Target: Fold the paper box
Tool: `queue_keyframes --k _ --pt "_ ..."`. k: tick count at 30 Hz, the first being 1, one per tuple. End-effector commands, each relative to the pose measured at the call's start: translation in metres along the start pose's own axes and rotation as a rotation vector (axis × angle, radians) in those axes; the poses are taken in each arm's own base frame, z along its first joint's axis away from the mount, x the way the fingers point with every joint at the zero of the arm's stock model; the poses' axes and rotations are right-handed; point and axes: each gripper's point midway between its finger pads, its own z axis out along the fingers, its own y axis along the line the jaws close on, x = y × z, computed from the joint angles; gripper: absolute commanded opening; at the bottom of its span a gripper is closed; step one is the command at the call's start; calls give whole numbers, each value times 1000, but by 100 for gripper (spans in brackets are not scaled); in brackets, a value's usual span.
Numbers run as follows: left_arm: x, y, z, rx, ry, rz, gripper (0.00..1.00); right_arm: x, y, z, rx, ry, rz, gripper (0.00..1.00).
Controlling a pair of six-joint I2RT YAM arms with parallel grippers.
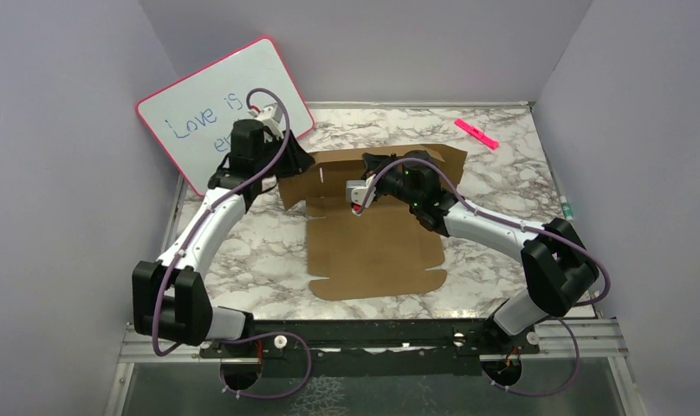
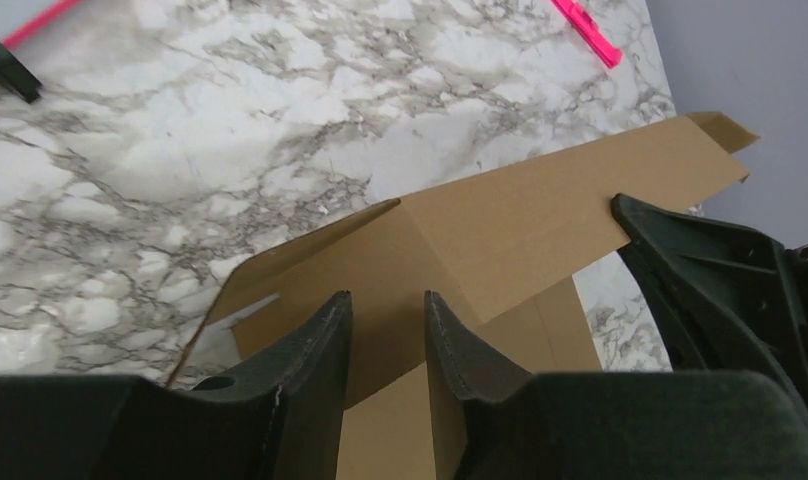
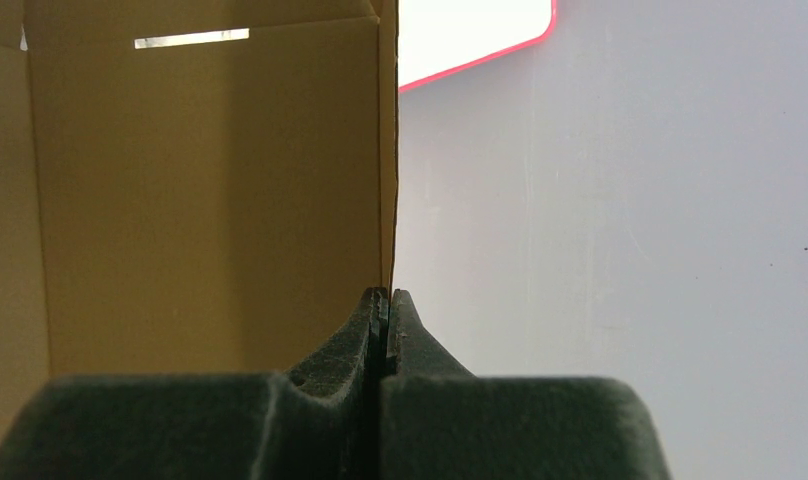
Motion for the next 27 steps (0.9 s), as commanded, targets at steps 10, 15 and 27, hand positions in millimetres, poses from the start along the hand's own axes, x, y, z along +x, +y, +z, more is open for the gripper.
queue_keyframes --k 10,15,27 --pt "45 -5 34 51 -1 -116 32 -18 -14 -8 71 -21 -65 1" --pt "49 4 35 22 -22 -116 32 -19 3 -10 68 6 -129 1" --pt "84 40 22 -124 -21 -163 35 -21 27 -15 87 82 -301 1"
